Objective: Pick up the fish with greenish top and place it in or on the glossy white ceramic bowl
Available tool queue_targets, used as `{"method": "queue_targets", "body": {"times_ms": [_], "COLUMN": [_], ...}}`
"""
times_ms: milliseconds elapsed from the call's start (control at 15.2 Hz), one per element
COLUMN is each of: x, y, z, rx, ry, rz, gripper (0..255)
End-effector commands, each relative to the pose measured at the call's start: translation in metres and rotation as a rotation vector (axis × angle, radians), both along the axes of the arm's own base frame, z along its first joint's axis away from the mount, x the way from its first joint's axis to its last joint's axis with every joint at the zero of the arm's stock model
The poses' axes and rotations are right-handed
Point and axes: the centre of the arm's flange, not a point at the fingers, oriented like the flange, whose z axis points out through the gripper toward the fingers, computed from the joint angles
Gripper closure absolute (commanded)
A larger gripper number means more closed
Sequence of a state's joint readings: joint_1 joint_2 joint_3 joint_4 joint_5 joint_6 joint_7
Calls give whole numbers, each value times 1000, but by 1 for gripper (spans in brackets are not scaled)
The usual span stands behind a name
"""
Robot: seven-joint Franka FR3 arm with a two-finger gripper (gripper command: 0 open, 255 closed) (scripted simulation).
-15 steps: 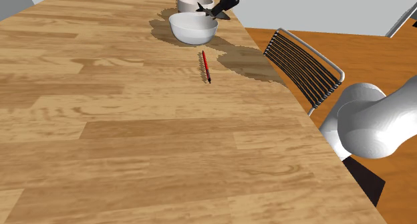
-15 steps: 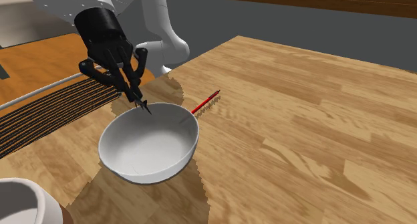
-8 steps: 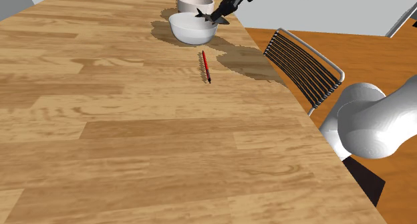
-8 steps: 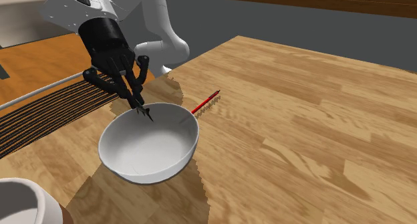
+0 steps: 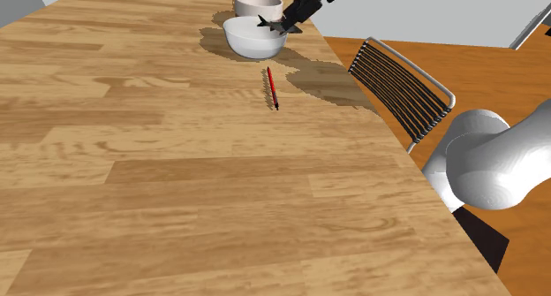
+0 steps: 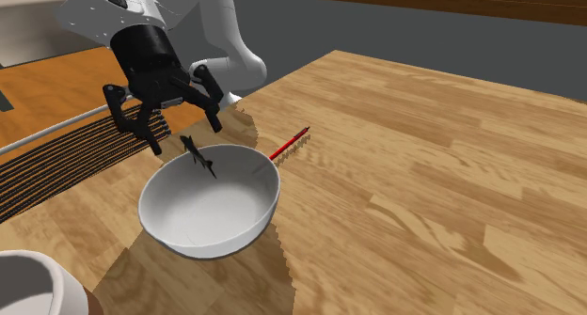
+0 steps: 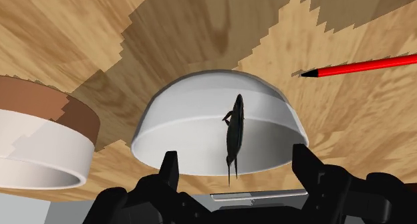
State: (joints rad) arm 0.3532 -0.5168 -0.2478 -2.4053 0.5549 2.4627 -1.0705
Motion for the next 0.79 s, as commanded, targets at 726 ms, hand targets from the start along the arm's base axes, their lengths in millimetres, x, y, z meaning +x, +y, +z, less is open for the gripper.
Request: {"method": "queue_targets", "body": {"times_ms": [726], "x": [-25], "y": [-25], "z": [36], "rx": [0], "ry": [0], "rz": [0], "gripper": [0]}}
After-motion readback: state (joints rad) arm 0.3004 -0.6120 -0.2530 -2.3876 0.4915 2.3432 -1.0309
